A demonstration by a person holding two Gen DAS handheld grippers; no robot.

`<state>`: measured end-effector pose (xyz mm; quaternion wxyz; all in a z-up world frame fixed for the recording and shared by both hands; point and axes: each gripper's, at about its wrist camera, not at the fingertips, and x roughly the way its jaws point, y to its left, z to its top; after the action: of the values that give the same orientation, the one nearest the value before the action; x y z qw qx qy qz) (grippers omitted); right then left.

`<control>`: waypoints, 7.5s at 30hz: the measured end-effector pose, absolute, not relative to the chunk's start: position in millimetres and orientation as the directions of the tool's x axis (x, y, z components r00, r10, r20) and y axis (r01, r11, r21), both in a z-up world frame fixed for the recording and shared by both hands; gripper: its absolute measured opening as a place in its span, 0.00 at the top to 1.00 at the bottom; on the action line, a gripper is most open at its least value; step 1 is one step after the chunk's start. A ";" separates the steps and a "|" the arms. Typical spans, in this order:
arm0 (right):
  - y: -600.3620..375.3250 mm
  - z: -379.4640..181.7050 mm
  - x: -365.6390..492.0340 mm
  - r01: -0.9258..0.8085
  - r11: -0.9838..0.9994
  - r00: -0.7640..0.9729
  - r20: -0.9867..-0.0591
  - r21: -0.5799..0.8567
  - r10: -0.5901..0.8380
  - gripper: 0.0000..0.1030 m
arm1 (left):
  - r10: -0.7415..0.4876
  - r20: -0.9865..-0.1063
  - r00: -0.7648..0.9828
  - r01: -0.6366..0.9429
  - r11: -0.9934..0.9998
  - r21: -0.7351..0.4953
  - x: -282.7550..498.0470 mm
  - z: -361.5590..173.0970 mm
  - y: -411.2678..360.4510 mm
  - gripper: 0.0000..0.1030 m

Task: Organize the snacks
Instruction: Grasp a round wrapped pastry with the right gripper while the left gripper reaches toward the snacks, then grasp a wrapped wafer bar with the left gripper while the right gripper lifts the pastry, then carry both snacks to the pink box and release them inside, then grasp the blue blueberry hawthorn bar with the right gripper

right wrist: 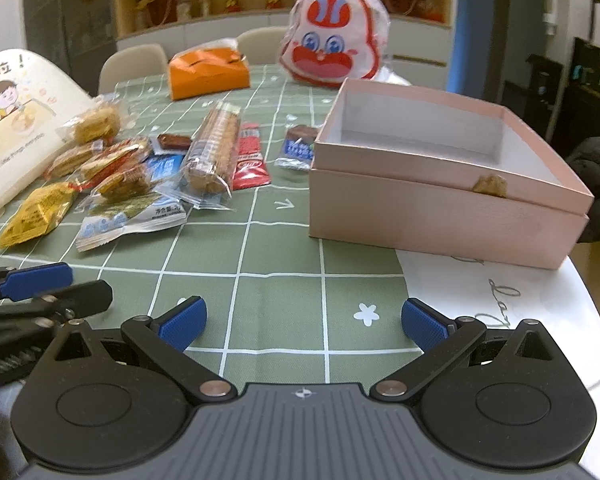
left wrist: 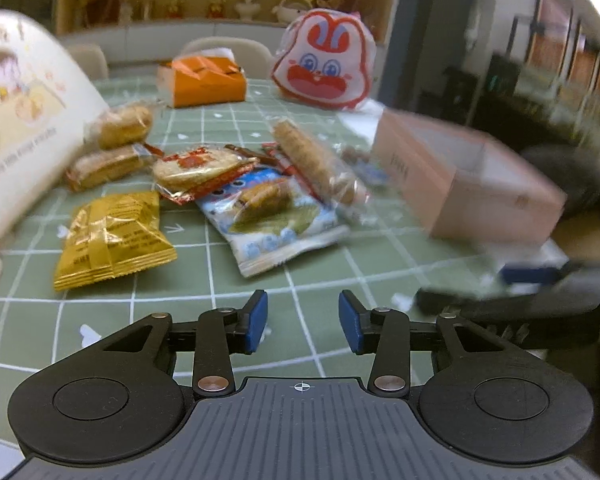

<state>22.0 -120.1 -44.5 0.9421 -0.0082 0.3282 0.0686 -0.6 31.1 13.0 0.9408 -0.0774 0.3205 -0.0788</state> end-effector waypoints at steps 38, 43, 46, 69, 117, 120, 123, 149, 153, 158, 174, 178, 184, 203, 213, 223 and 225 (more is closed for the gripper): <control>109.8 21.6 245.8 -0.353 0.859 0.457 -0.733 0.370 0.503 0.56 | -0.134 -0.426 0.895 -0.098 0.872 -0.480 51.9 72.1 254.4 0.58; 54.1 46.9 172.0 -0.430 0.804 0.412 -0.702 0.412 0.581 0.60 | -0.203 -0.509 0.836 -0.060 0.890 -0.453 65.1 57.0 237.2 0.58; 13.0 48.0 124.5 -0.451 0.792 0.409 -0.693 0.412 0.593 0.61 | -0.243 -0.569 0.786 -0.026 0.906 -0.422 74.0 43.8 220.4 0.58; -94.2 10.6 2.4 -0.419 0.908 0.704 -0.636 -0.011 0.317 0.24 | -0.088 -0.748 0.658 -0.119 0.968 -0.219 -2.8 37.4 171.8 0.58; -116.7 -15.9 -66.4 -0.353 0.914 0.767 -0.621 -0.198 0.161 0.06 | -0.362 -0.669 0.649 0.237 0.932 -0.275 -28.2 22.2 72.3 0.60; -129.8 -8.9 -63.5 -0.250 0.948 0.802 -0.590 -0.194 0.091 0.07 | -0.359 -0.684 0.635 0.236 0.933 -0.270 -27.5 19.0 69.1 0.60; -138.2 3.5 -64.5 -0.305 0.952 0.772 -0.594 -0.032 0.227 0.07 | -0.344 -0.692 0.635 0.229 0.939 -0.257 -28.5 18.7 67.5 0.60; -244.2 150.1 1.9 -0.150 0.986 0.883 -0.439 0.073 0.167 0.42 | -0.677 -0.388 0.625 0.538 0.734 -0.414 102.7 183.3 -51.4 0.60; -267.9 162.0 67.1 -0.051 0.990 0.899 -0.426 0.133 0.104 0.33 | -0.648 -0.508 0.567 0.499 0.761 -0.414 172.9 138.9 -100.6 0.58; -294.9 133.2 121.3 -0.008 0.971 0.843 -0.521 0.237 0.134 0.27 | -0.649 -0.573 0.500 0.440 0.761 -0.477 196.9 88.4 -103.4 0.58; -136.4 82.6 173.3 -0.199 0.968 0.656 -0.713 0.153 0.248 0.51 | -0.342 -0.666 0.663 0.118 0.926 -0.358 93.8 34.6 96.4 0.60; -76.4 59.5 206.7 -0.185 0.983 0.630 -0.770 -0.020 0.103 0.73 | -0.346 -0.632 0.693 0.108 0.917 -0.384 87.8 26.6 130.8 0.70; -40.7 29.6 259.0 -0.071 0.974 0.606 -0.785 -0.215 -0.129 0.76 | -0.419 -0.582 0.697 0.125 0.871 -0.476 78.9 31.5 159.6 0.70; -38.3 12.1 183.1 -0.222 0.971 0.488 -0.872 -0.086 0.034 0.77 | -0.483 -0.590 0.648 0.156 0.841 -0.518 67.7 23.6 149.3 0.70; -88.1 -2.6 108.6 -0.208 0.977 0.567 -0.810 0.035 0.149 0.50 | -0.485 -0.501 0.717 0.170 0.818 -0.550 59.1 39.7 165.6 0.70; -114.0 -6.4 42.4 -0.285 0.950 0.633 -0.719 0.128 0.286 0.63 | -0.204 -0.654 0.729 -0.159 0.878 -0.451 51.4 23.3 222.4 0.70; -111.2 -4.4 29.4 -0.299 0.950 0.665 -0.693 0.093 0.277 0.63 | -0.236 -0.668 0.705 -0.168 0.860 -0.481 55.1 17.2 220.3 0.70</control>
<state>29.4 -111.2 -4.4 0.9123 -0.0141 0.3775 0.1578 55.1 220.3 17.2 0.8851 -0.2635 0.3833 -0.0190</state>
